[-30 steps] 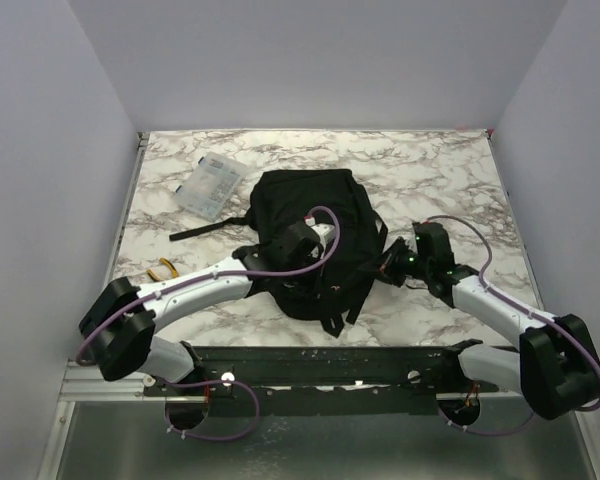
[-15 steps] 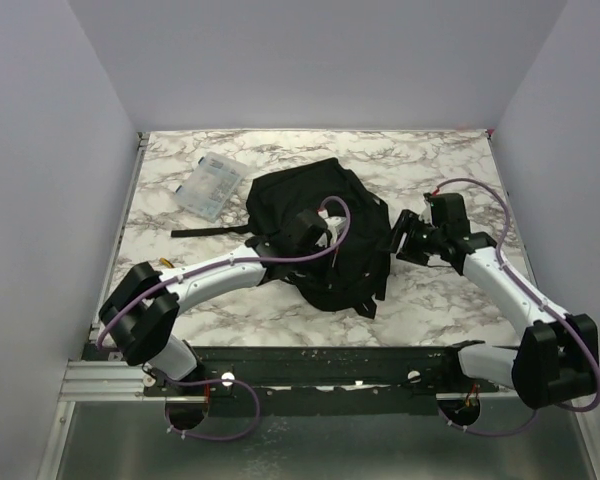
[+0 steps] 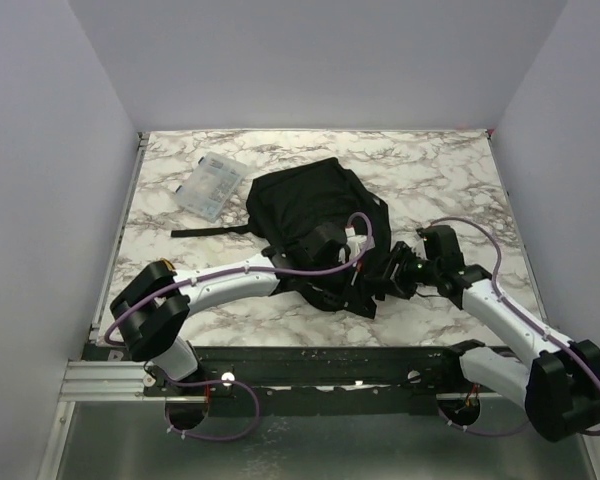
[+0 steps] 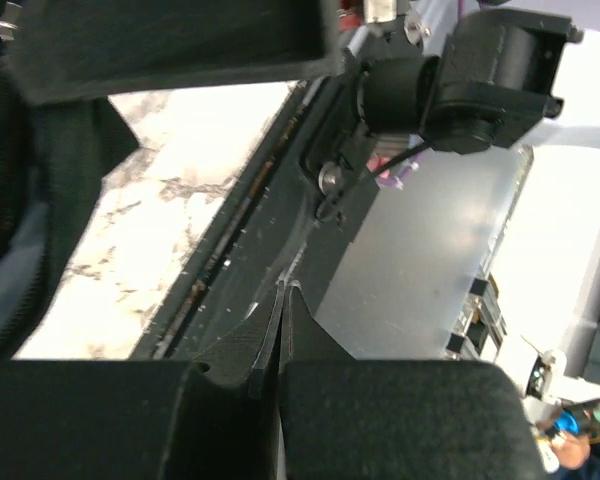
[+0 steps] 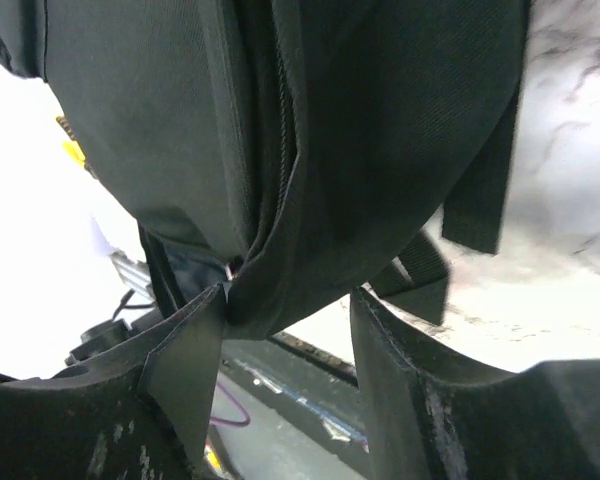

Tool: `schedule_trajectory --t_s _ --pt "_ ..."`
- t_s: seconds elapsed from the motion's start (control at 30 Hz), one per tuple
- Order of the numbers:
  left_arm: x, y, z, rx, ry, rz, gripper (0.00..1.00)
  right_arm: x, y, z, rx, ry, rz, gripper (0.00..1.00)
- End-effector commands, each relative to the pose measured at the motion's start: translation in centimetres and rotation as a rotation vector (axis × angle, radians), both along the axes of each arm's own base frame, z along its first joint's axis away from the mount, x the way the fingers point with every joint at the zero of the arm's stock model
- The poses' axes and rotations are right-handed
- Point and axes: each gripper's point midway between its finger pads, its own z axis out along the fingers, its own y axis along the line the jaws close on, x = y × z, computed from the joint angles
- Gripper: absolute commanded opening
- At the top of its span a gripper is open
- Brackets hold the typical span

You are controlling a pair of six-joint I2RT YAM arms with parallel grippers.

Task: Pack the student bag
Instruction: Zip the student bag at the center of the board.

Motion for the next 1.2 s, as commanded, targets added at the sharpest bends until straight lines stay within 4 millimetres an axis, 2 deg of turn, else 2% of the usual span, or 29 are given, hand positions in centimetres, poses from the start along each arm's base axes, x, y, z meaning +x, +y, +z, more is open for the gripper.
schedule_trajectory --t_s 0.0,0.07,0.1,0.13,0.17,0.2,0.27,0.37,0.43,0.5,0.6,0.83,0.97,1.17 --pt "-2.0 -0.5 0.1 -0.032 0.061 -0.044 0.0 -1.2 1.6 0.1 0.064 0.037 -0.02 0.48" --pt "-1.6 0.4 0.0 -0.028 0.061 -0.016 0.0 -1.6 1.2 -0.6 0.065 0.022 -0.043 0.29" --pt "-1.2 0.8 0.2 -0.033 0.062 -0.001 0.0 -1.8 1.1 -1.0 0.064 0.015 -0.048 0.12" --pt "-0.9 1.3 0.4 -0.041 0.067 0.012 0.0 -2.1 0.9 -1.5 0.062 0.018 -0.05 0.03" --pt "-0.5 1.8 1.0 -0.055 0.066 0.025 0.0 -2.4 1.0 -1.9 0.07 0.021 -0.048 0.0" --pt "-0.1 2.2 1.5 -0.067 0.062 0.04 0.0 -2.8 1.0 -2.6 0.082 0.028 -0.047 0.0" --pt "0.8 2.9 2.3 -0.088 0.038 0.067 0.1 -3.0 1.4 -2.9 0.118 -0.01 -0.024 0.0" --pt "2.8 3.4 2.7 -0.066 -0.04 0.127 0.35 -2.4 1.7 -2.6 0.166 -0.148 0.0 0.0" --pt "3.8 3.1 3.1 -0.055 -0.085 0.127 0.47 -2.3 1.8 -2.5 0.183 -0.201 0.014 0.0" --pt "4.5 2.4 2.8 -0.035 -0.093 0.116 0.53 -2.3 2.0 -2.1 0.2 -0.237 0.03 0.0" --pt "5.5 0.9 2.2 -0.021 -0.083 0.091 0.56 -2.3 2.2 -1.5 0.217 -0.268 0.043 0.0" --pt "7.7 -1.5 -1.1 0.049 -0.07 0.044 0.59 -2.5 2.1 -0.8 0.23 -0.29 0.044 0.0" --pt "8.3 -1.8 -2.5 0.072 -0.051 0.036 0.59 -2.6 2.1 -0.8 0.223 -0.29 0.043 0.0" --pt "8.0 -1.8 -3.6 0.067 -0.046 0.006 0.53 -2.6 2.1 -0.9 0.227 -0.282 0.044 0.0"
